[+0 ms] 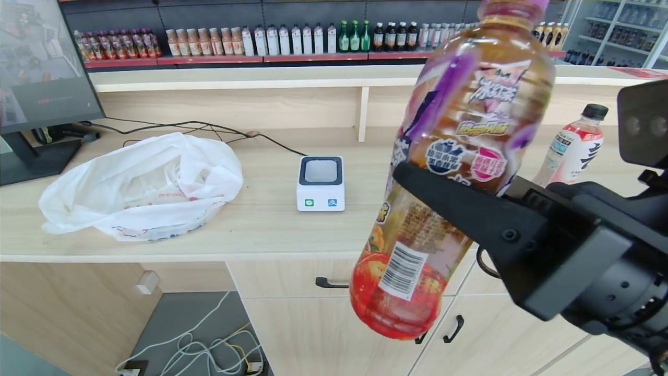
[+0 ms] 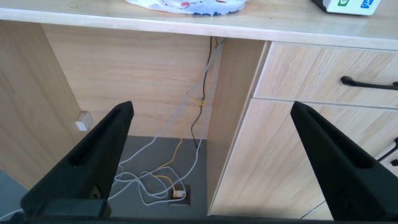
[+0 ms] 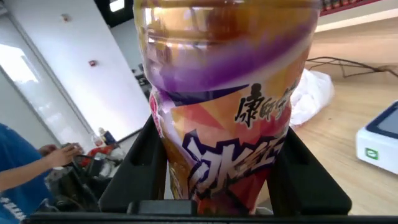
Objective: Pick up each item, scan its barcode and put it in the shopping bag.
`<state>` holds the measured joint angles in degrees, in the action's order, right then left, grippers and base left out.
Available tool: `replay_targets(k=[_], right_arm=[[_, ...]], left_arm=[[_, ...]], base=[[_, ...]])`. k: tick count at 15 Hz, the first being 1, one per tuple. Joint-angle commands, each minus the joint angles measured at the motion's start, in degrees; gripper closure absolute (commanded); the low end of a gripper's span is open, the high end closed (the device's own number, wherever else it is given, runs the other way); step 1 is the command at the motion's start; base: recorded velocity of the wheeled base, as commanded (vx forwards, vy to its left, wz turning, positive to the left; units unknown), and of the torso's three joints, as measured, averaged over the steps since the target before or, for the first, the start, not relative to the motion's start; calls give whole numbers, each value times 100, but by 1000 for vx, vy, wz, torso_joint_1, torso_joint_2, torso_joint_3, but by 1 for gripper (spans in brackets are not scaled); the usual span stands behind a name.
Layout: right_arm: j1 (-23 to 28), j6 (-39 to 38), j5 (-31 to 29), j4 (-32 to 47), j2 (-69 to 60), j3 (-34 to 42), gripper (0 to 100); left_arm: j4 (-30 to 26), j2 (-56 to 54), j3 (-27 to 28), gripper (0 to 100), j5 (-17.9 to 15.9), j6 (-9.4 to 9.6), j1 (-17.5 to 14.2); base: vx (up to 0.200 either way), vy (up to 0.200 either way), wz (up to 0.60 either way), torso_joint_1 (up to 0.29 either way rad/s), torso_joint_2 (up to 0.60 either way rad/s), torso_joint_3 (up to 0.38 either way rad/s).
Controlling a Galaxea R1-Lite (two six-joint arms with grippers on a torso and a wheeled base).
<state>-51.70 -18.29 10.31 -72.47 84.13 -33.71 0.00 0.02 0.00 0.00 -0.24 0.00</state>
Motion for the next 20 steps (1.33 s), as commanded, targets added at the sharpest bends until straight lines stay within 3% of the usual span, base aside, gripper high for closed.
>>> replay_targets(k=[1,5,8,10,20], right_arm=[[-33,326,-337,313,-37,-268,100],[-77,1363,-1866,1016,-46,-663,100],[-587,2338,-2816,1156,-28,-1059,100],[-771,2532,-3308,1218,-72,-1085,100],[-332,2848,-3413,814,-415,-602,100]], left_arm=[[0,-2,0,0,0,-2,0],[0,-2,0,0,0,-2,0],[0,-2,0,0,0,-2,0],[0,-2,0,0,0,-2,0],[0,-2,0,0,0,-11,0]], base=[[0,0,0,0,0,0],[0,0,0,0,0,0],[0,0,0,0,0,0],[0,0,0,0,0,0],[0,0,0,0,0,0]])
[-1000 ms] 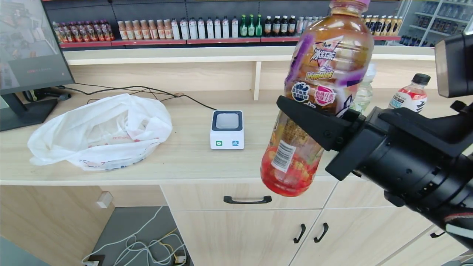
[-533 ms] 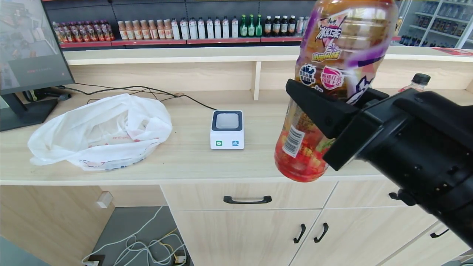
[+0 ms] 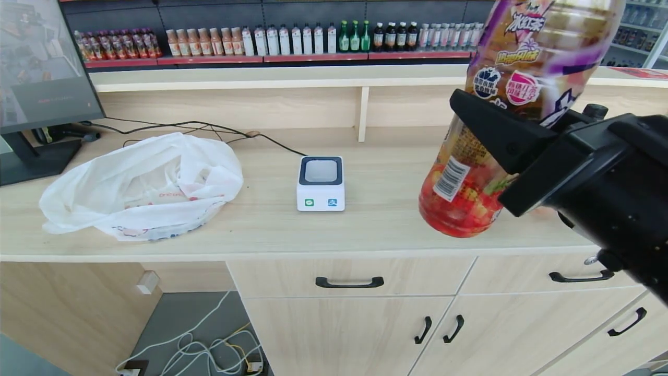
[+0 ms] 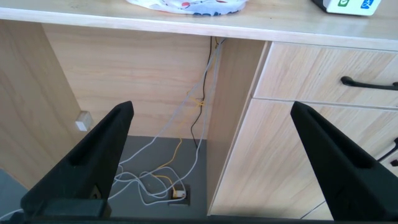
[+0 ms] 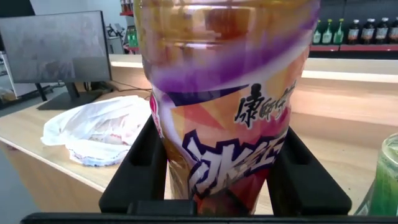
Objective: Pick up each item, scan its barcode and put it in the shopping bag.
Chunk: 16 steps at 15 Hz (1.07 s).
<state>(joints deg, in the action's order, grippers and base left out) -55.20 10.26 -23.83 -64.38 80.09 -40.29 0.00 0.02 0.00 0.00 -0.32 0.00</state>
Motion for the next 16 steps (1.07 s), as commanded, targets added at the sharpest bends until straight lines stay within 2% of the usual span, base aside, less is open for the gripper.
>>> replay_targets(k=[1,4,16], right_arm=[[36,-16,1,4,-2,127,100],[71,-42,1,4,68,91,100],[106,-104,-7,4,112,267,100]], left_arm=[[0,-2,0,0,0,5,0],[0,-2,0,0,0,-3,0],[0,-2,0,0,0,-21,0]], base=[[0,0,0,0,0,0],[0,0,0,0,0,0],[0,200,0,4,1,3]])
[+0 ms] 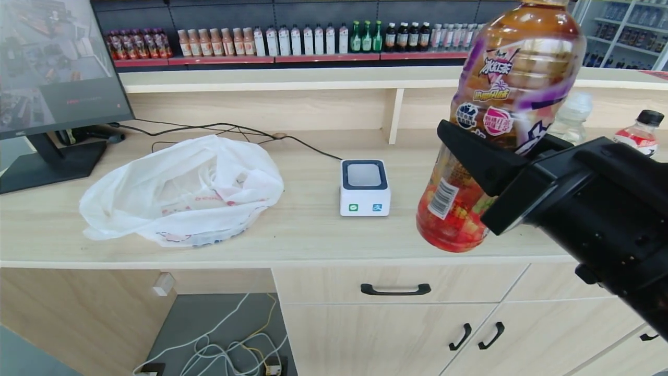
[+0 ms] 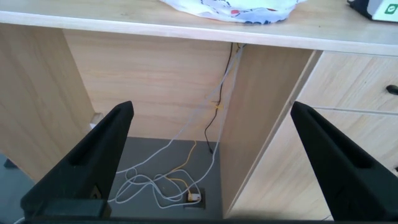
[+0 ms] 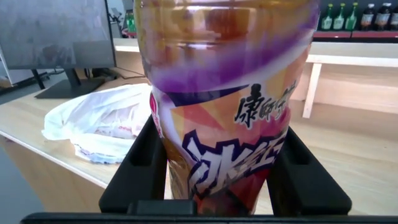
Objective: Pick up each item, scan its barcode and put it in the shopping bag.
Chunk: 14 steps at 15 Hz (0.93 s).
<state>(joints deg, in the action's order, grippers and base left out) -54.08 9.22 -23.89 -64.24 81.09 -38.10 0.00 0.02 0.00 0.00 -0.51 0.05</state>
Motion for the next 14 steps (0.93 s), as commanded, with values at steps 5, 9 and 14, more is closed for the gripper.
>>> replay_targets(k=[5,9,14], right_arm=[[275,-34,51,-9,29,162,100],[899,-16,711,-9,223,83,100],[1312,151,1176,-185,741,-128,100]], left_arm=[[0,-2,0,0,0,25,-5],[0,-2,0,0,0,16,-5],[0,-2,0,0,0,7,-5]], base=[[0,120,0,2,3,2],[0,0,0,0,0,0],[0,0,0,0,0,0]])
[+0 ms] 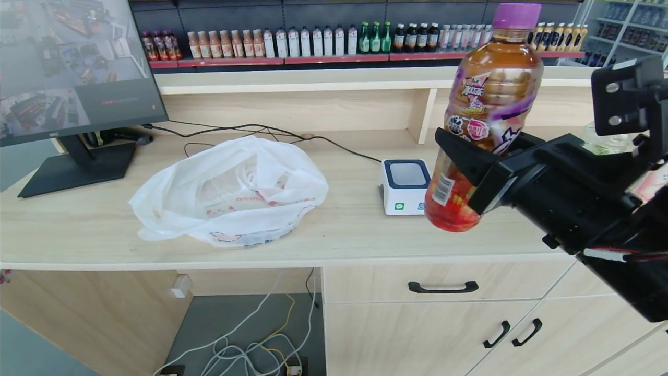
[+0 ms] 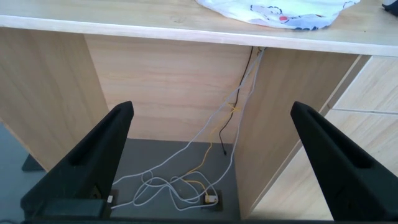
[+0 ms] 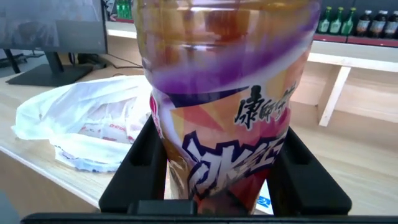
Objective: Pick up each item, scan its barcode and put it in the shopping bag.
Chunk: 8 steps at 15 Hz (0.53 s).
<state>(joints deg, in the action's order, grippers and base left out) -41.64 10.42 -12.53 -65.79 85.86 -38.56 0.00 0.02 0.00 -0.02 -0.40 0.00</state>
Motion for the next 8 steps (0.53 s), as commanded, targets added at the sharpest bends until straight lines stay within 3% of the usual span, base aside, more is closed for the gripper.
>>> replay_targets(k=[1,5,8], right_arm=[[130,135,190,-92,432,-205,100],[754,759,893,-408,950,-670,100],[1123,724,1578,-839,1337,-829,100]], left_arm=[[0,-2,0,0,2,-13,0],[0,-2,0,0,2,-21,0],[0,-2,0,0,2,14,0]], base=[[0,0,0,0,0,0],[0,0,0,0,0,0],[0,0,0,0,0,0]])
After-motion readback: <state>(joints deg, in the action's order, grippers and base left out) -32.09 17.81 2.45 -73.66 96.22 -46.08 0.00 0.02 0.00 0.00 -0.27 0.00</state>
